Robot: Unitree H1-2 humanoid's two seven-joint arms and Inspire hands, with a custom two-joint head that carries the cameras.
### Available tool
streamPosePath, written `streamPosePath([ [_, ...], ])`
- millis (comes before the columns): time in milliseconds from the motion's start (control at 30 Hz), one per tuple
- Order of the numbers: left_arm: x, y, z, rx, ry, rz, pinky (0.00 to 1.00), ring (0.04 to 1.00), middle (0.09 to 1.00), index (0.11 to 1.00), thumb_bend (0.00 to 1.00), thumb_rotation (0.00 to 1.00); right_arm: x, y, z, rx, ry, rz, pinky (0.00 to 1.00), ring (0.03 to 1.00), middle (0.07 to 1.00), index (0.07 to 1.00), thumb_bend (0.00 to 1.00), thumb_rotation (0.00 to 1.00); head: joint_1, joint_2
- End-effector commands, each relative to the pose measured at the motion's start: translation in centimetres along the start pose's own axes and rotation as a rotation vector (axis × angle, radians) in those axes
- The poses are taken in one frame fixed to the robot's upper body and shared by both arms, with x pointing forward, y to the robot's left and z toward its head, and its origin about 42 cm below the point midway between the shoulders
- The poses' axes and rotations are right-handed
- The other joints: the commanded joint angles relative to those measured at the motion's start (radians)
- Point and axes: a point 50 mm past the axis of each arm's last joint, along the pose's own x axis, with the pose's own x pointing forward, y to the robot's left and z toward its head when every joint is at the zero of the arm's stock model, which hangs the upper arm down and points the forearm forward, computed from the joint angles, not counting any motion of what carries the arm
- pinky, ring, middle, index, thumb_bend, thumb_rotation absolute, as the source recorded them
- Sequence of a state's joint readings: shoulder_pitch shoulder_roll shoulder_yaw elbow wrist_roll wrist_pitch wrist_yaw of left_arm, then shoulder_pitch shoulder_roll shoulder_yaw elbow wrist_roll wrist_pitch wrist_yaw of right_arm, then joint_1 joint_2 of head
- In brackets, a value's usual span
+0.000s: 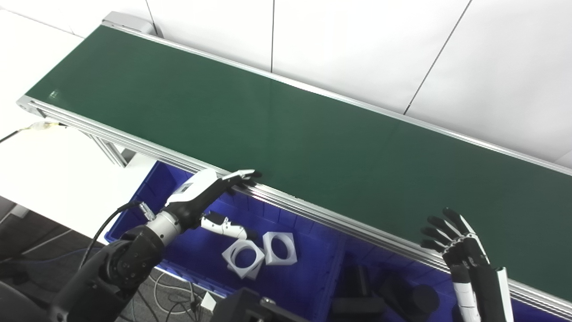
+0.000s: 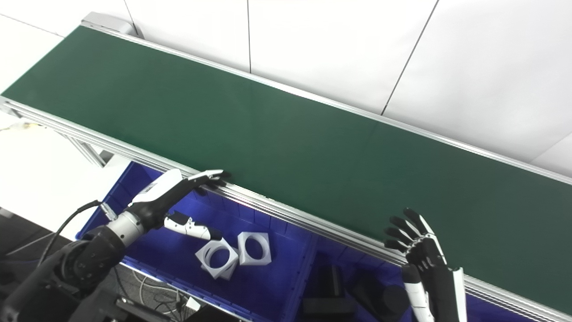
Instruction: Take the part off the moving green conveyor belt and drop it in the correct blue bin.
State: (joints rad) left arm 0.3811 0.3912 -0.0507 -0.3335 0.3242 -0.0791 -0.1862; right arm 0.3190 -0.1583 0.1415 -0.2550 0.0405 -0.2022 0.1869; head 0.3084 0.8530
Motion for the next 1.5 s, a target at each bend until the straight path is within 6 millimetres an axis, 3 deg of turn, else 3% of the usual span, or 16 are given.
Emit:
streamPosePath([
  [0,0.3,1.8,1.8,-0.026,-0.107,0.001,0.78,0.84,0.865,0.893,0.91,0.65,0.3,0.1,0.6,-0.006,-0.05,0.005,0.65,0.742,0.8,0.871,0.66,0.82,0.0,0.001],
  [233,1.0,2.6,5.5,-0.166,-0.274,-0.057,0.76,0.812,0.845,0.876,0.95,0.74,0.3,0.5,0.3,-0.002,-0.044,0.009,0.65,0.742,0.799,0.872,0.65,0.81,-0.047,-0.025],
  [333,1.8,2.1,6.5,-0.187,-0.322,-0.06,0.75,0.799,0.833,0.865,0.92,0.87,0.3,0.8,0.0,-0.005,-0.041,0.007,0.65,0.74,0.796,0.871,0.65,0.8,-0.066,-0.033],
  [533,4.0,-0.5,7.7,-0.344,-0.385,-0.038,0.75,0.786,0.816,0.86,0.91,0.92,0.0,1.4,-0.3,-0.002,-0.027,0.008,0.65,0.736,0.794,0.867,0.66,0.79,-0.131,-0.064],
  [667,5.6,-3.3,7.8,-0.488,-0.398,-0.024,0.77,0.804,0.83,0.875,0.9,0.88,-0.2,1.9,-0.4,0.0,-0.023,0.006,0.64,0.735,0.794,0.868,0.67,0.8,-0.203,-0.084],
  [833,6.7,-6.7,7.1,-0.602,-0.376,-0.034,0.78,0.816,0.848,0.893,0.9,0.87,-0.3,2.7,-0.4,0.011,-0.021,-0.004,0.64,0.737,0.793,0.865,0.67,0.78,-0.284,-0.088],
  [1033,7.0,-9.7,4.5,-0.733,-0.328,-0.064,0.76,0.805,0.84,0.878,0.84,0.85,-0.1,3.8,-0.3,0.012,-0.019,-0.003,0.64,0.736,0.793,0.861,0.66,0.77,-0.387,-0.077],
  [1233,6.7,-10.2,2.5,-0.776,-0.288,-0.076,0.76,0.803,0.835,0.857,0.82,0.81,0.3,4.8,-0.2,0.014,-0.014,-0.008,0.64,0.728,0.788,0.858,0.66,0.75,-0.492,-0.066],
  [1467,6.5,-9.3,0.2,-0.799,-0.268,-0.067,0.76,0.798,0.829,0.85,0.82,0.79,1.3,6.3,-0.7,0.009,-0.014,-0.004,0.65,0.743,0.797,0.866,0.66,0.73,-0.695,-0.069],
])
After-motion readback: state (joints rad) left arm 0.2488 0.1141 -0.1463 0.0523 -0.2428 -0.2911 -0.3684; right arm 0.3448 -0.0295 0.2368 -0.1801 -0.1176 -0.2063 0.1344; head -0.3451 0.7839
